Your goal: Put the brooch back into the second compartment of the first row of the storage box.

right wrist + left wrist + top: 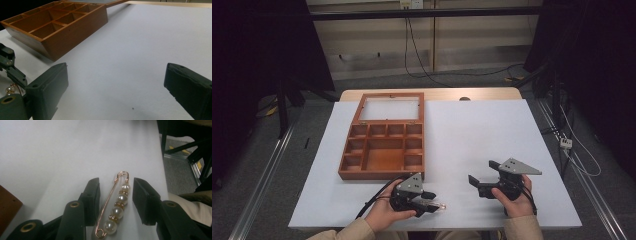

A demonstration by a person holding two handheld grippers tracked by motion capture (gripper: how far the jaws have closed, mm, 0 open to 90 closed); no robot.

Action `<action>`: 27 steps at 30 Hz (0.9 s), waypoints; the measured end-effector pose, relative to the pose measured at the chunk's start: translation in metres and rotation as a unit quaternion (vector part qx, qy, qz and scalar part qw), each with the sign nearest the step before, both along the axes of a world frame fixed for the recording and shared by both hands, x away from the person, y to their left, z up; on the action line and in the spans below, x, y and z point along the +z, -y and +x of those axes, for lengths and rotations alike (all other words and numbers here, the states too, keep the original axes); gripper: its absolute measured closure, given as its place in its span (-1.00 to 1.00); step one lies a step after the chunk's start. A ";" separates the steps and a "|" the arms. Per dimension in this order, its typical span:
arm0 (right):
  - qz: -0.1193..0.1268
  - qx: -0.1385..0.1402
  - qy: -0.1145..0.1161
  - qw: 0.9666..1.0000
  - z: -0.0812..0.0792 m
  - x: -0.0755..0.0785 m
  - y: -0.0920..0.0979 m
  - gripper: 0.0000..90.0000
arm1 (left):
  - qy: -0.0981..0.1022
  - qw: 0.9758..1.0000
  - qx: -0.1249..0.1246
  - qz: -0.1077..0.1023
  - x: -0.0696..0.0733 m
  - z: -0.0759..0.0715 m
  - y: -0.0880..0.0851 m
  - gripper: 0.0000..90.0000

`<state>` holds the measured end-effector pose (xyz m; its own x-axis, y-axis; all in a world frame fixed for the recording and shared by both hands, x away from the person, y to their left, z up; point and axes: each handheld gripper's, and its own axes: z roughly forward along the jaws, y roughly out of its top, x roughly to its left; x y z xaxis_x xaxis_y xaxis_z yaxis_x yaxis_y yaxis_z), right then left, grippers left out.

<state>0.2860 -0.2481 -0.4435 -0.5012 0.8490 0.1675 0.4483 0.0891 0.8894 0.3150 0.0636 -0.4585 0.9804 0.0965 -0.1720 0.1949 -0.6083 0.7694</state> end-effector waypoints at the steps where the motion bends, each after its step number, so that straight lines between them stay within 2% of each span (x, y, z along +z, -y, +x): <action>1: 0.001 -0.001 0.000 1.000 0.000 0.000 0.000 -0.89 | 0.002 1.000 -0.001 0.006 0.000 0.000 0.000 0.33; 4: 0.003 -0.001 0.000 1.000 0.000 0.000 0.001 -0.89 | 0.015 1.000 0.000 0.009 0.000 -0.001 0.001 0.40; 9: 0.001 0.000 -0.001 1.000 0.000 -0.001 0.000 -0.89 | 0.030 0.999 0.010 0.019 0.001 -0.001 0.001 0.70; 13: 0.001 -0.001 -0.002 1.000 0.000 -0.001 0.000 -0.89 | 0.018 1.000 0.018 0.014 0.000 0.000 0.001 0.77; 18: 0.001 0.000 -0.003 1.000 0.001 -0.002 0.001 -0.89 | 0.011 0.999 0.035 0.021 0.002 0.003 -0.002 0.78; 20: 0.000 0.002 -0.003 1.000 0.000 -0.001 0.000 -0.89 | -0.002 0.999 0.040 0.020 0.003 0.005 -0.004 0.78; 25: 0.001 0.004 -0.002 1.000 0.001 -0.001 0.000 -0.88 | -0.014 0.999 0.049 0.003 0.007 0.006 -0.007 0.78; 26: 0.002 0.003 -0.002 1.000 0.001 -0.001 0.000 -0.88 | -0.016 0.999 0.049 0.009 0.009 0.007 -0.008 0.78; 27: 0.002 0.003 -0.002 1.000 0.001 -0.001 0.000 -0.88 | -0.017 0.999 0.051 0.004 0.009 0.007 -0.009 0.78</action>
